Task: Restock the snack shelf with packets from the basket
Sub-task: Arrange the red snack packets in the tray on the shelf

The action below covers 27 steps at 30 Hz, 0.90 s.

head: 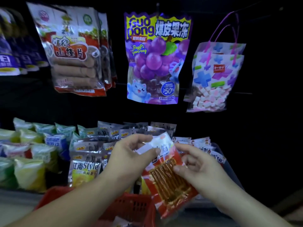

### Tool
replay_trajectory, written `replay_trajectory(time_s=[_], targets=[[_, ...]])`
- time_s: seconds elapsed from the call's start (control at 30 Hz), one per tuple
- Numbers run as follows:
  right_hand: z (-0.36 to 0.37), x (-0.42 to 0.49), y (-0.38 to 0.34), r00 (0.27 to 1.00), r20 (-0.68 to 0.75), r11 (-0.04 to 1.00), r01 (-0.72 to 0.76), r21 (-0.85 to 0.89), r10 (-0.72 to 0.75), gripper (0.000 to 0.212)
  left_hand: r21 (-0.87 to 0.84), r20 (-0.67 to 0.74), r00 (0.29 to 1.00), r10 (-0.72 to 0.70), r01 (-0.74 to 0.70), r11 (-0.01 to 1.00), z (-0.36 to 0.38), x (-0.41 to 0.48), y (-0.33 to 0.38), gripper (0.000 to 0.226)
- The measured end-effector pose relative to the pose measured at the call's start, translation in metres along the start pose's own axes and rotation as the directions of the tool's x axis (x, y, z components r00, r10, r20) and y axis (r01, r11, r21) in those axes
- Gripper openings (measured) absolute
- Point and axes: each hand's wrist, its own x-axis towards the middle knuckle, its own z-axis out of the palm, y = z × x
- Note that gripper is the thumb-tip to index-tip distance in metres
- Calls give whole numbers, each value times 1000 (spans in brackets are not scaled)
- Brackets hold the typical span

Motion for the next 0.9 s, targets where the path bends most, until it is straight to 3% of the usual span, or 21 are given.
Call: replay_trajectory(time_s=[0.13, 0.2, 0.27, 0.4, 0.57, 0.8, 0.83, 0.9], targets=[[-1, 5, -6, 998, 59, 999, 0, 50, -3, 66, 35, -68, 998, -3, 5, 999, 2, 6, -3, 17], [-4, 9, -4, 998, 64, 998, -17, 57, 13, 56, 38, -74, 997, -13, 16, 999, 4, 10, -2, 17], [-6, 15, 0, 998, 48, 995, -49, 84, 45, 48, 28, -55, 998, -33, 34, 999, 3, 14, -1, 32], [-9, 23, 10, 993, -102, 988, -47, 149, 63, 51, -17, 42, 987, -153, 154, 988, 1, 20, -1, 68], [-1, 24, 17, 983, -179, 983, -1, 184, 35, 51, -127, 218, 944, -247, 279, 952, 16, 6, 0, 51], [-4, 24, 10, 995, -31, 965, -82, 248, 93, 78, -176, 14, 979, -206, 205, 963, 15, 5, -3, 43], [-3, 23, 10, 994, -54, 965, -77, 249, 94, 79, -196, 32, 975, -220, 222, 955, 15, 4, -4, 46], [-3, 23, 10, 991, -102, 953, -52, 299, 86, 77, -228, 195, 947, -256, 298, 927, 15, 0, -4, 62]])
